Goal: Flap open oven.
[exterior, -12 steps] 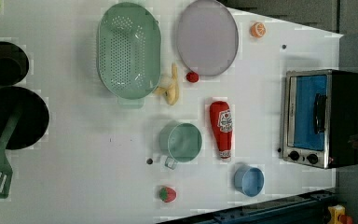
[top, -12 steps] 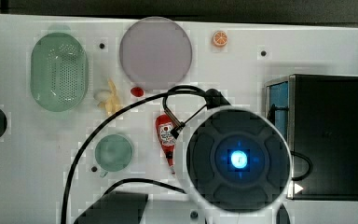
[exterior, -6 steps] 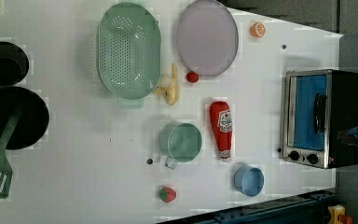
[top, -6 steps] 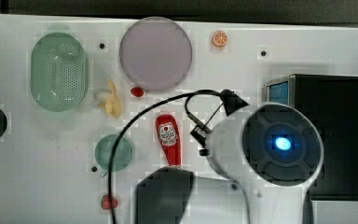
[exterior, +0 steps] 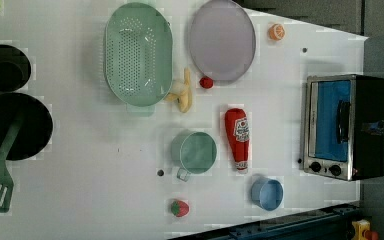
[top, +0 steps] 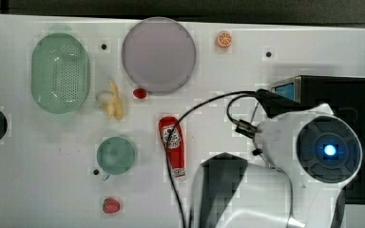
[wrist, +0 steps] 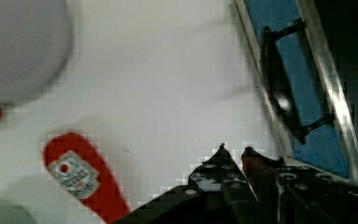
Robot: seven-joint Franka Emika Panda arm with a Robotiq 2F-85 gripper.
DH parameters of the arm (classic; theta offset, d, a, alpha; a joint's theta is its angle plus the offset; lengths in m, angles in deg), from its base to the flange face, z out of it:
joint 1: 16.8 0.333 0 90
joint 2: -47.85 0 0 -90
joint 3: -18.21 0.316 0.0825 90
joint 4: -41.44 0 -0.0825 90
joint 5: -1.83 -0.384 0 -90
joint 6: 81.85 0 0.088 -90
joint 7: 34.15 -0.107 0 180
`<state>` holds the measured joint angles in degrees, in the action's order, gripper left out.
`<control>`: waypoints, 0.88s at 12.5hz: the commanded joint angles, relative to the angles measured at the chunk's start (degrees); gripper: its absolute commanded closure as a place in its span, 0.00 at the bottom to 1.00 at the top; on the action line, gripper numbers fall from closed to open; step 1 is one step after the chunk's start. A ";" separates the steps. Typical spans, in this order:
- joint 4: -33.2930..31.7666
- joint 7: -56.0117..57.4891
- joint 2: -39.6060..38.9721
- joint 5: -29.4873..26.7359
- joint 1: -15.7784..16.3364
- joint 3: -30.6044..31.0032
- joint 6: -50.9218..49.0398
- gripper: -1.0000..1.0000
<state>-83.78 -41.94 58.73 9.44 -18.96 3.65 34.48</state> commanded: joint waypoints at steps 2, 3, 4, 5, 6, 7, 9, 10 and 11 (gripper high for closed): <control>-1.87 16.63 -3.50 1.39 -1.94 -4.27 7.86 0.82; -1.88 17.39 -4.92 1.39 -2.06 -5.30 9.53 0.82; -1.90 17.77 -6.44 1.40 -2.18 -6.23 11.10 0.82; -1.90 17.84 -8.00 1.40 -2.24 -7.02 12.74 0.82; -1.91 17.86 -9.48 1.40 -2.25 -7.64 14.47 0.82; -1.91 17.98 -10.85 1.40 -2.28 -8.12 16.37 0.82; -1.96 19.13 -13.20 1.40 -2.32 -8.86 19.24 0.82; -2.01 19.73 -14.25 1.40 -2.32 -9.02 19.94 0.82; -2.02 20.39 -15.27 1.40 -2.32 -9.08 20.17 0.82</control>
<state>-86.13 -25.97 43.33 10.48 -21.25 -5.36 53.78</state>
